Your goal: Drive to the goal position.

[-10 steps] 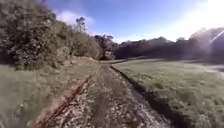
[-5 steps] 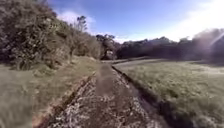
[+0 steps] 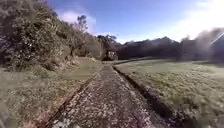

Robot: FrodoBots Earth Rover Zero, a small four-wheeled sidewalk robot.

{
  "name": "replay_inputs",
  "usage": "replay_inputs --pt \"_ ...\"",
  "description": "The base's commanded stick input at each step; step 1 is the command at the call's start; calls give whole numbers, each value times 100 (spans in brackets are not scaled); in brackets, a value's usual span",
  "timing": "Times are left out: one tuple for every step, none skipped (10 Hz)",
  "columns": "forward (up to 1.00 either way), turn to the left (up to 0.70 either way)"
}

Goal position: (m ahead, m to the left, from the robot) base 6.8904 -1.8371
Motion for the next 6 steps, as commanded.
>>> replay_inputs --pt "85 0" --pt "85 0" --pt "85 0" --pt "85 0" --pt "85 0" --pt "85 0"
